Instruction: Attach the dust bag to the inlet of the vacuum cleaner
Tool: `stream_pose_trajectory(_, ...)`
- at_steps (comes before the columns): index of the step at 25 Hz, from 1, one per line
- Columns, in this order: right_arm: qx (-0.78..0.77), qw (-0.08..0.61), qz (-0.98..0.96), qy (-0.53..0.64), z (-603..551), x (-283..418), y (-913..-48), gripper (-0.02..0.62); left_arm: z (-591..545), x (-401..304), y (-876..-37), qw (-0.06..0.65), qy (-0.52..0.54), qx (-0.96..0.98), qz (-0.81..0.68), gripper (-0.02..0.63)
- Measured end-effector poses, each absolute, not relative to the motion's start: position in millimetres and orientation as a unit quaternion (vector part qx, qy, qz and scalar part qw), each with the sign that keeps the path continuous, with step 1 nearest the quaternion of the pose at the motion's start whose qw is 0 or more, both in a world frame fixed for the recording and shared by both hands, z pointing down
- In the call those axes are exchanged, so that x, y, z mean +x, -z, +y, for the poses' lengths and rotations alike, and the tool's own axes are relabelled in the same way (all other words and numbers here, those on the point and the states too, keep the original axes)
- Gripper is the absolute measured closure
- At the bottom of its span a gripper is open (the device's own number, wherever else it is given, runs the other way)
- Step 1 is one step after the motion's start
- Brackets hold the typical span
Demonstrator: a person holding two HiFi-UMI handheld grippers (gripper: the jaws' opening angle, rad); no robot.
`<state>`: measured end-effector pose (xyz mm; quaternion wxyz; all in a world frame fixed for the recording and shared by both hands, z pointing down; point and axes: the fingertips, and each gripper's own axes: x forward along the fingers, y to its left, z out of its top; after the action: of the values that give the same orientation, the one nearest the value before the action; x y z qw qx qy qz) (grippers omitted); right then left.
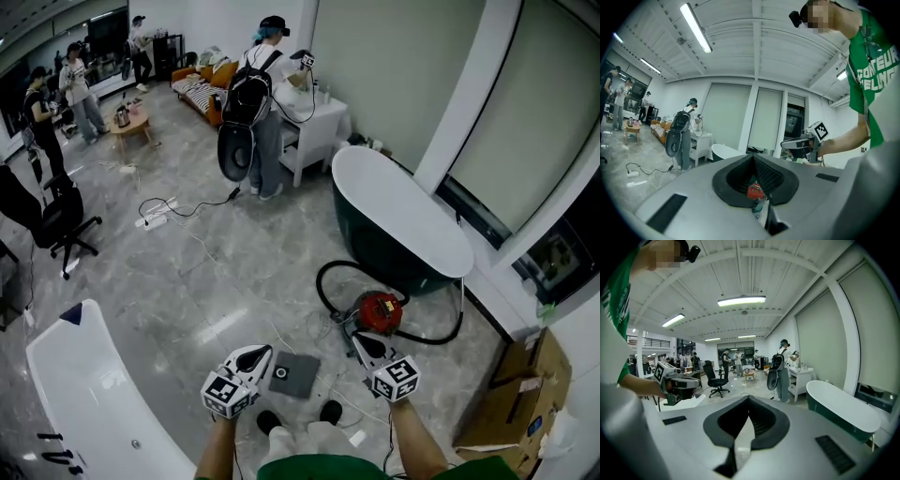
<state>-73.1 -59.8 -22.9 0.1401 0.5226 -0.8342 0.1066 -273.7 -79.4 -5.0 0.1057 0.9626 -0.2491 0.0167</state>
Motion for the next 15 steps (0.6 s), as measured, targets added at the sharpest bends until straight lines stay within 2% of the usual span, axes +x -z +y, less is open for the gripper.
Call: stream_pose_trajectory(15, 0.484, 0.157, -0.852, -0.125, -86, -39, -31, 0.588, -103, -215, -43, 0.095, -0.081, 0.963, -0.241, 0.603)
